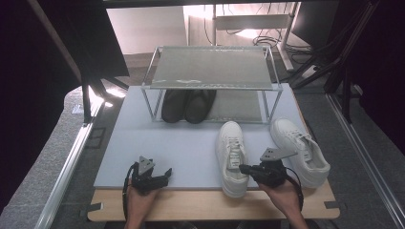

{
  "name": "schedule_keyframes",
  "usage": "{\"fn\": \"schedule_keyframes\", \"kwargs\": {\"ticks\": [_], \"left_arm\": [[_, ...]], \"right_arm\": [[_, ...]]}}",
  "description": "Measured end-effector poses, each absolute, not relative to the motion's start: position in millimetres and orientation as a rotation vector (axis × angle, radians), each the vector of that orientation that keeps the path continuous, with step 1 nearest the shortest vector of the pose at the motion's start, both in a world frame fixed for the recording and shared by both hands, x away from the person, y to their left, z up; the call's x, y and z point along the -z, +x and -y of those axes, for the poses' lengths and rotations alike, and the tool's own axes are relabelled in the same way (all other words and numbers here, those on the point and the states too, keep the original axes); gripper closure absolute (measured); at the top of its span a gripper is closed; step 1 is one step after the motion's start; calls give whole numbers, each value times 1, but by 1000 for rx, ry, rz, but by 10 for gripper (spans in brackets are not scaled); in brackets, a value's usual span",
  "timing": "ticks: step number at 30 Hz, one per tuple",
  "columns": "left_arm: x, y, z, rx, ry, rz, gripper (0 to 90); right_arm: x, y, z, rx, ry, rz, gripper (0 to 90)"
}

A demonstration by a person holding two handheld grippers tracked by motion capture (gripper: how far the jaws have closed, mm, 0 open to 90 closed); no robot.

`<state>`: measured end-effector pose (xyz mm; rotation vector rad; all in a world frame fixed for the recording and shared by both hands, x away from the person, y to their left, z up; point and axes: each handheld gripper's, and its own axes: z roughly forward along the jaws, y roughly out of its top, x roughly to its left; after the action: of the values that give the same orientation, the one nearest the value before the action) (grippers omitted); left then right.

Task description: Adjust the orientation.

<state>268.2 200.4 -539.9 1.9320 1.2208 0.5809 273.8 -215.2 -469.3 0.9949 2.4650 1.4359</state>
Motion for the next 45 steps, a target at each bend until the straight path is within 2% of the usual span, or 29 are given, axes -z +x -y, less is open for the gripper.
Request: {"fn": "schedule_keyframes", "kwargs": {"ticks": [20, 29, 34, 42, 45], "left_arm": [[540, 268, -200, -581, 1932, -1221, 140], [540, 268, -200, -581, 1932, -1221, 141], [540, 268, -200, -581, 1933, -1221, 140], [540, 268, -200, -581, 1933, -1221, 140], [540, 268, -200, -581, 1933, -1221, 141]], "right_arm": [[466, 278, 249, -1358, 1047, -2434, 898], [461, 275, 251, -1339, 1069, -2450, 891], [452, 271, 258, -1324, 1086, -2421, 819], [446, 277, 263, -1320, 1145, -2355, 604], [447, 283, 258, -1322, 1152, -2365, 556]]}}
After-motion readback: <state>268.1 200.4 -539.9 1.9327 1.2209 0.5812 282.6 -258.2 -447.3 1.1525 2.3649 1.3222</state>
